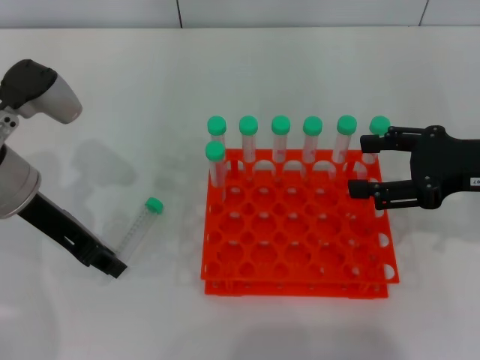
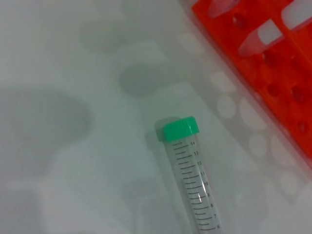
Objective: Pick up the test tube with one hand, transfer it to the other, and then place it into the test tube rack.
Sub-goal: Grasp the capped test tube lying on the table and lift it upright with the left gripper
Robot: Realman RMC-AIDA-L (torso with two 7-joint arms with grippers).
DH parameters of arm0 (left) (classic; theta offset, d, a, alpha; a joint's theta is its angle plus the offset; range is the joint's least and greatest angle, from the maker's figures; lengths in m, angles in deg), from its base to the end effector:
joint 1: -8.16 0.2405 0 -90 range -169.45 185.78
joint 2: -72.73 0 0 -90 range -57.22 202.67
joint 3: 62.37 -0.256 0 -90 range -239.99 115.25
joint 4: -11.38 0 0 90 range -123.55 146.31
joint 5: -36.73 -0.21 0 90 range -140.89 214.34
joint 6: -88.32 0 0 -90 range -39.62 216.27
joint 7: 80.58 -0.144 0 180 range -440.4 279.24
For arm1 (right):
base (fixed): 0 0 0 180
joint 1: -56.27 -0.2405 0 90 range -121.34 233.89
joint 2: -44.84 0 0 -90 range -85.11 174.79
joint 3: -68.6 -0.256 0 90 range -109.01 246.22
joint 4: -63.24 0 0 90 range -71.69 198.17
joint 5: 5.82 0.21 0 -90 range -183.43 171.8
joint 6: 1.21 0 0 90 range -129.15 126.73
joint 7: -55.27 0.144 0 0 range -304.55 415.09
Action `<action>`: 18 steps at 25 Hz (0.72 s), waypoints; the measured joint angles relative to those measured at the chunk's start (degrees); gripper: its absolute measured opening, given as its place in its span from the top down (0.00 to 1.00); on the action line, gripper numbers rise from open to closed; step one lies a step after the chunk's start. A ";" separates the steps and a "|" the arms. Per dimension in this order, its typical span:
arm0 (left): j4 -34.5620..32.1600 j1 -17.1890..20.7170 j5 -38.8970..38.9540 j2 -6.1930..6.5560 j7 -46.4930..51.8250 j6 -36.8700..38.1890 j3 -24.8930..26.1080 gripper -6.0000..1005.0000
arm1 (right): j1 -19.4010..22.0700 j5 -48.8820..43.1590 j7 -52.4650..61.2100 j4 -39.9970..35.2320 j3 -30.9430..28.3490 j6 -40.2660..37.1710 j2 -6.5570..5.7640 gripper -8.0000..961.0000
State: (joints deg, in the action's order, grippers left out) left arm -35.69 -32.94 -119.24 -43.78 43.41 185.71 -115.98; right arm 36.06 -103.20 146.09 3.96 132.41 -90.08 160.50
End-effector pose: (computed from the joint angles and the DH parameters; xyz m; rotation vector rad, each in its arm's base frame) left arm -0.2696 0.3359 0.0108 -2.7793 -1.2675 0.5999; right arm 0.2255 0.3161 0.0292 -2.8167 0.4501 0.6732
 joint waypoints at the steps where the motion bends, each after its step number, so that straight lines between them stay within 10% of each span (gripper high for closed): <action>1: 0.01 -0.03 -0.03 0.02 0.01 -0.10 -0.01 0.66 | 0.00 0.00 -0.01 0.00 0.00 0.01 0.00 0.14; 18: 0.11 -0.70 -0.38 0.24 0.14 -1.50 -0.27 0.75 | 0.00 0.08 -0.46 -0.05 -0.27 0.22 0.00 0.14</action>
State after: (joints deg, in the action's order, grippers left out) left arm -35.58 -33.63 -119.62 -43.53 43.54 184.21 -116.25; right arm 36.06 -103.11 145.62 3.92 132.14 -89.86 160.50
